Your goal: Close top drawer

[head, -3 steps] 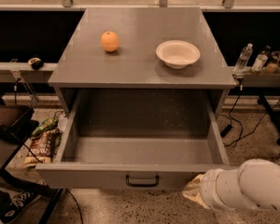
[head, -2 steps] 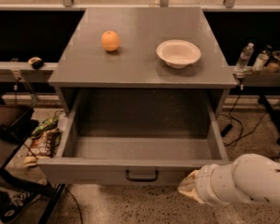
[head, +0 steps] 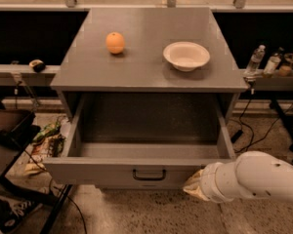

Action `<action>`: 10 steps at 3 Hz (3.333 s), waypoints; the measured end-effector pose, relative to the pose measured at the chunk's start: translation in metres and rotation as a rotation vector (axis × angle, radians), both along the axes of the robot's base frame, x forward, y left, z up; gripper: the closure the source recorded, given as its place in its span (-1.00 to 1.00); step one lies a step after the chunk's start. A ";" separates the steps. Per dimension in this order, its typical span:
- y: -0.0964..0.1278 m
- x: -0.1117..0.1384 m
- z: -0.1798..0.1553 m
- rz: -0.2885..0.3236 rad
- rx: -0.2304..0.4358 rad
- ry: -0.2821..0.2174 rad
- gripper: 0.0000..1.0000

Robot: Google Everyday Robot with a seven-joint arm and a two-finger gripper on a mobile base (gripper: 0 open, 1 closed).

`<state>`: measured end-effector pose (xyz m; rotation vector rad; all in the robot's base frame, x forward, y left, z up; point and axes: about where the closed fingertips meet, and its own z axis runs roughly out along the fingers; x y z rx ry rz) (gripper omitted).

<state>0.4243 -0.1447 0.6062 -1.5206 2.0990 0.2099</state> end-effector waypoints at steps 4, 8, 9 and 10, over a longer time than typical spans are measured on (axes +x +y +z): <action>-0.016 0.105 0.013 -0.045 -0.048 -0.111 1.00; -0.039 0.166 0.037 -0.083 -0.105 -0.187 1.00; -0.039 0.165 0.037 -0.083 -0.105 -0.187 0.92; -0.039 0.165 0.037 -0.083 -0.105 -0.187 0.46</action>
Offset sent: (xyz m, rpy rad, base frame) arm 0.1644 -0.0138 0.0121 -0.0474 -0.1683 -0.0628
